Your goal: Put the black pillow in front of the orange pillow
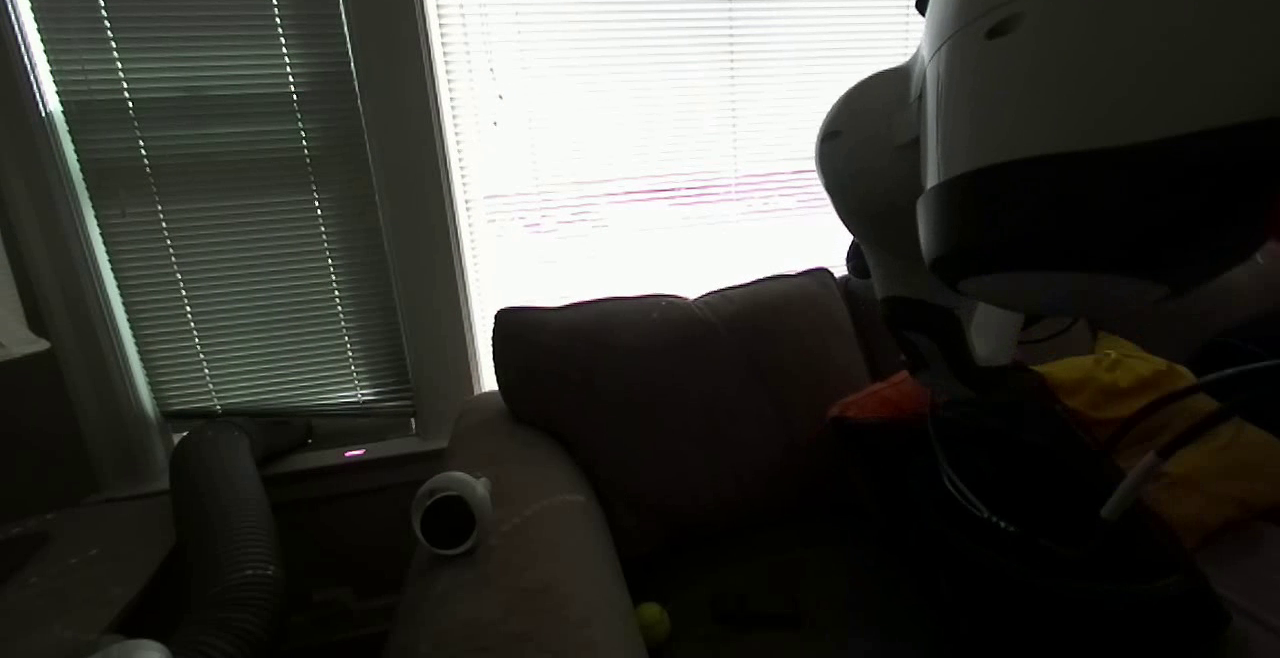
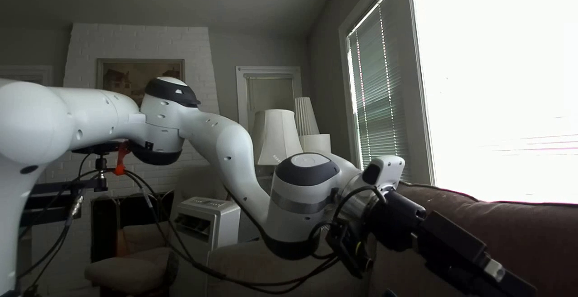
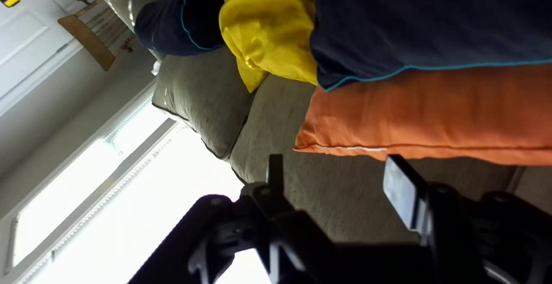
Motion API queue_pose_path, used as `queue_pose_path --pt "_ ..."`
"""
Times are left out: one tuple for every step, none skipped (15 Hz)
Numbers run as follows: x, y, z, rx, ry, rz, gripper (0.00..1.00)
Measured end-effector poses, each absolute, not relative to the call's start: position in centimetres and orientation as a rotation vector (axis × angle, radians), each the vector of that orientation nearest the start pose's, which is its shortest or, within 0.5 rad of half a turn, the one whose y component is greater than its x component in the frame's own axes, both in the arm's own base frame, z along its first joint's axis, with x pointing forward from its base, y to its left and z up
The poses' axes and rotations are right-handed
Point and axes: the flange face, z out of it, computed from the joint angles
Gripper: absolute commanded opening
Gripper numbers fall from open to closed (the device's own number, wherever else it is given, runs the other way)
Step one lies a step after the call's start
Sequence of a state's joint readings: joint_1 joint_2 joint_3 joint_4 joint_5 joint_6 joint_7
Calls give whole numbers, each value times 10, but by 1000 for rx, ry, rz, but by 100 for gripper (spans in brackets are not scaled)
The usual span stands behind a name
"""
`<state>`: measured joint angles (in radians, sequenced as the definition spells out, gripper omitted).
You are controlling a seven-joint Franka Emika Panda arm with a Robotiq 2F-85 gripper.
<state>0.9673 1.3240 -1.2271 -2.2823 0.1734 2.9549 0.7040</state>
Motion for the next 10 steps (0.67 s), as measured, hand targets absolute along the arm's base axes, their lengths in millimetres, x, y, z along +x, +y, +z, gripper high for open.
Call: queue_pose_path --pt "523 -189 195 1949 -708 566 98" --pt "527 -189 206 1965 -738 590 100" --pt "531 -189 214 1986 -764 609 100" --pt "535 -187 222 2013 -780 623 100" --pt "538 -184 229 2044 -789 631 100" --pt "540 -181 237 2076 -796 638 100" --pt "543 -177 245 2109 -801 646 100" --pt "546 -173 254 2141 -810 658 100" --pt "547 -171 261 2161 -818 666 100" --pt "547 -172 262 2162 -821 667 100"
